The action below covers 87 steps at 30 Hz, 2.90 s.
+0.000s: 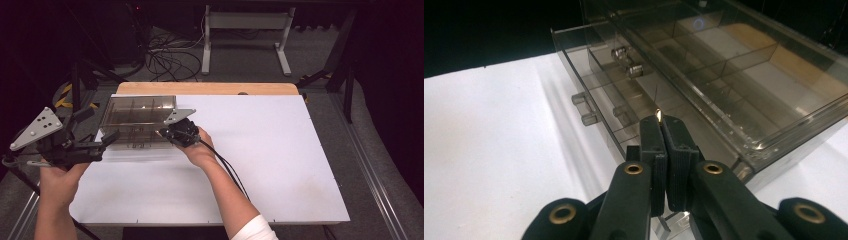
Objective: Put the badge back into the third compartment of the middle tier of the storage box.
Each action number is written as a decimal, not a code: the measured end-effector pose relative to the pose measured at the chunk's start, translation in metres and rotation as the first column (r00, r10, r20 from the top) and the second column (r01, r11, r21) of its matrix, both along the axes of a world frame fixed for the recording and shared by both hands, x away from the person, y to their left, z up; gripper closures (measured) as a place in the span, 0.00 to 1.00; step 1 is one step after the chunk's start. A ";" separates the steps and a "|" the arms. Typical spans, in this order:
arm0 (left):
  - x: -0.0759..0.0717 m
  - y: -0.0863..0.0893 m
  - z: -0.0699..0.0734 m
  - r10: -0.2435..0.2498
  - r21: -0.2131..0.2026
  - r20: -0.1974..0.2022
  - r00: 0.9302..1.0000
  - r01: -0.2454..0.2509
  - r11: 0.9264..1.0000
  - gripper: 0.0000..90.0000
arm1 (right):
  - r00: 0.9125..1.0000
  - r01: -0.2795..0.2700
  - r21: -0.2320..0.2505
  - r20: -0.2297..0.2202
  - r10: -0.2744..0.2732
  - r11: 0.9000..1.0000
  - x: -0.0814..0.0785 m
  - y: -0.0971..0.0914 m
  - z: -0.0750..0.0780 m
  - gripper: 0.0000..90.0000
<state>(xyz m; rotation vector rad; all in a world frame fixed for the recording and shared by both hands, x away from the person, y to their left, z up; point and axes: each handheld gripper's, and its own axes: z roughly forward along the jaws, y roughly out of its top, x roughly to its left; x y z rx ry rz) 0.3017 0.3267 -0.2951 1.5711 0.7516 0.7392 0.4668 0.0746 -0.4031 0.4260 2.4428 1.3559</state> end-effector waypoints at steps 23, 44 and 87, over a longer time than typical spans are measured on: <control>0.001 0.001 0.000 0.000 -0.003 -0.002 1.000 0.000 1.000 0.02 | 0.994 0.021 -0.003 -0.112 -0.021 1.000 0.011 0.008 -0.018 0.98; 0.003 -0.001 -0.002 0.000 0.001 -0.011 1.000 0.000 1.000 0.02 | 0.992 0.023 0.052 -0.126 -0.017 0.998 0.010 0.000 -0.011 0.86; 0.007 -0.010 -0.006 0.003 0.020 -0.017 1.000 -0.003 1.000 0.02 | 0.996 0.071 0.293 0.036 -0.085 0.953 -0.032 -0.079 0.038 0.34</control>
